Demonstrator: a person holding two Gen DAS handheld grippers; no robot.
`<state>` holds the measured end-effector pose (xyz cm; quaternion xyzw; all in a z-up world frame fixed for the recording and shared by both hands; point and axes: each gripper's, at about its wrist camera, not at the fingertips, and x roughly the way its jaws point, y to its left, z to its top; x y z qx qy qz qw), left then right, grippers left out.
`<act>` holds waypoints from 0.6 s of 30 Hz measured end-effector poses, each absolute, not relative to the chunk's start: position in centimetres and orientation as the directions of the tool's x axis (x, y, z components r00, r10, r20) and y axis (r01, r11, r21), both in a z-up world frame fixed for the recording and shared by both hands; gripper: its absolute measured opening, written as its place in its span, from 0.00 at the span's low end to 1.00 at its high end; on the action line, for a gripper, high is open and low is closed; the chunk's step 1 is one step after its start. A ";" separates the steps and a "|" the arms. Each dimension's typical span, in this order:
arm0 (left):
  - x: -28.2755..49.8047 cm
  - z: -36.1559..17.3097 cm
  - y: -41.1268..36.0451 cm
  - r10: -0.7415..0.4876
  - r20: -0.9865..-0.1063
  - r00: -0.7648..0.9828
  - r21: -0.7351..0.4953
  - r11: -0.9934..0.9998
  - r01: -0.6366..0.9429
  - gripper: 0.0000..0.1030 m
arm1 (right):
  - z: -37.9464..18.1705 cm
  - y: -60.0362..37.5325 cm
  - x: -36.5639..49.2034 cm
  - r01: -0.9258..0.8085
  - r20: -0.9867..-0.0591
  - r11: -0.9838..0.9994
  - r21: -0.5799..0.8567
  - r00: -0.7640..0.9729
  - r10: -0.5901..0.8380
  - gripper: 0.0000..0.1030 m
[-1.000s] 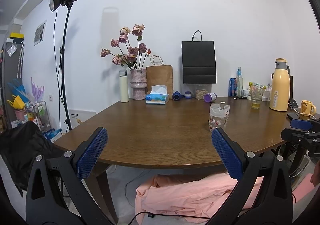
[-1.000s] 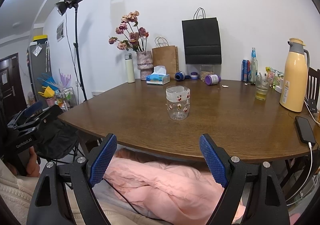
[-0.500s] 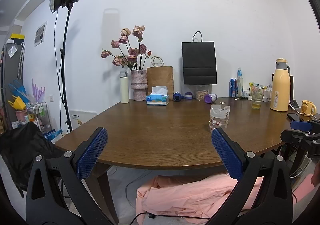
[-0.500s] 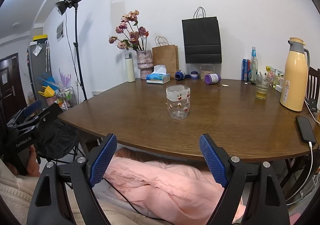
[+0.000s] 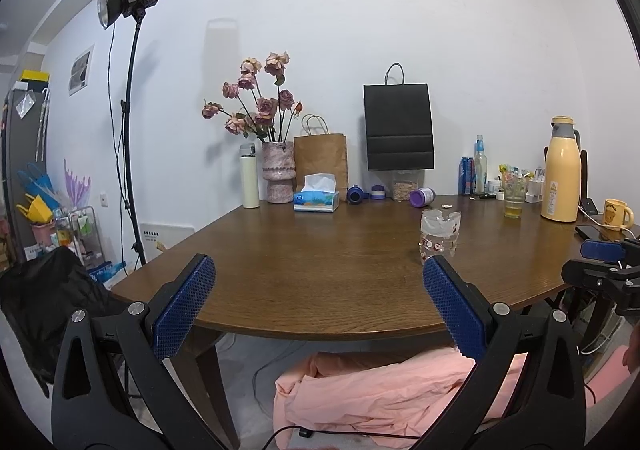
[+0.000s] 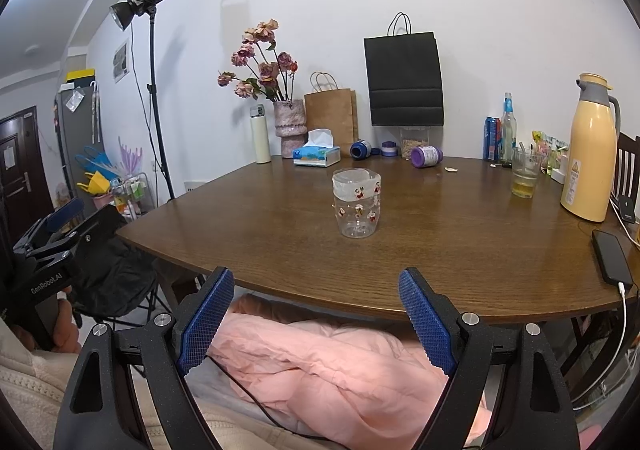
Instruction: Flip cup upright
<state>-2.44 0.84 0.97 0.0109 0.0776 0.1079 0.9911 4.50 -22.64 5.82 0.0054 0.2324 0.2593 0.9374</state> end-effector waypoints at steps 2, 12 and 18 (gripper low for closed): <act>-2.4 1.0 0.8 0.214 -0.149 0.965 0.047 0.977 -0.210 1.00 | 5.8 -22.6 4.5 -0.485 -0.433 0.864 0.131 0.756 0.490 0.86; -2.4 1.0 1.0 0.219 -0.142 0.965 0.047 0.976 -0.215 1.00 | 5.7 -22.6 4.5 -0.485 -0.436 0.864 0.131 0.755 0.490 0.86; -2.5 0.9 1.1 0.216 -0.144 0.966 0.047 0.976 -0.212 1.00 | 5.6 -22.5 4.4 -0.485 -0.438 0.865 0.131 0.754 0.489 0.86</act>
